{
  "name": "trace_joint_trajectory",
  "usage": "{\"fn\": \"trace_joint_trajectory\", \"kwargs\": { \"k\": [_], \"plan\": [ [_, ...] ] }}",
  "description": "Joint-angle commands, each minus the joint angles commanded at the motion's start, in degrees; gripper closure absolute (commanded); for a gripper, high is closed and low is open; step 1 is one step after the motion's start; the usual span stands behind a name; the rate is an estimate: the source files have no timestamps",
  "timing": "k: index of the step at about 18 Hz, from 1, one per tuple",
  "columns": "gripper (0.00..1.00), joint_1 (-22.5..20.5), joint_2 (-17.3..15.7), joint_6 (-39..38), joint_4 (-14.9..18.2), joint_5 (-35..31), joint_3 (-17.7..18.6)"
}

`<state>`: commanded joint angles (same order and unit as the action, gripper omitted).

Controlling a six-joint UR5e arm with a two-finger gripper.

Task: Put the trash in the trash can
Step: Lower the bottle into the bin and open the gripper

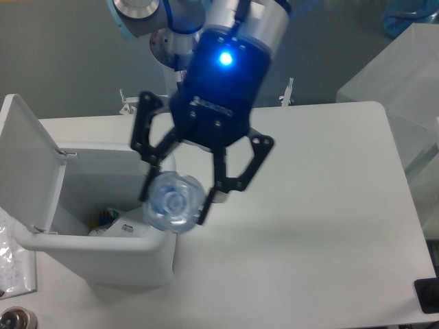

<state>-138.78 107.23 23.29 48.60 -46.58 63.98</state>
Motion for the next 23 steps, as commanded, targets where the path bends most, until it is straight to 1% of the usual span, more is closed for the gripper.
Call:
{"fn": "trace_joint_trajectory", "kwargs": {
  "k": [2, 5, 9, 12, 16, 23],
  "plan": [
    [0.41, 0.09, -0.79, -0.09, 0.00, 0.09, 1.67],
    [0.41, 0.88, -2.72, 1.31, -0.09, 0.27, 5.62],
    [0.41, 2.11, -4.30, 1.93, -0.09, 0.27, 8.70],
    [0.41, 2.55, -4.57, 3.69, -0.09, 0.18, 10.90],
    [0.41, 2.99, -3.43, 5.71, -0.17, -0.08, 11.78],
    [0.40, 4.30, -2.29, 6.42, -0.18, -0.26, 12.48]
  ]
}}
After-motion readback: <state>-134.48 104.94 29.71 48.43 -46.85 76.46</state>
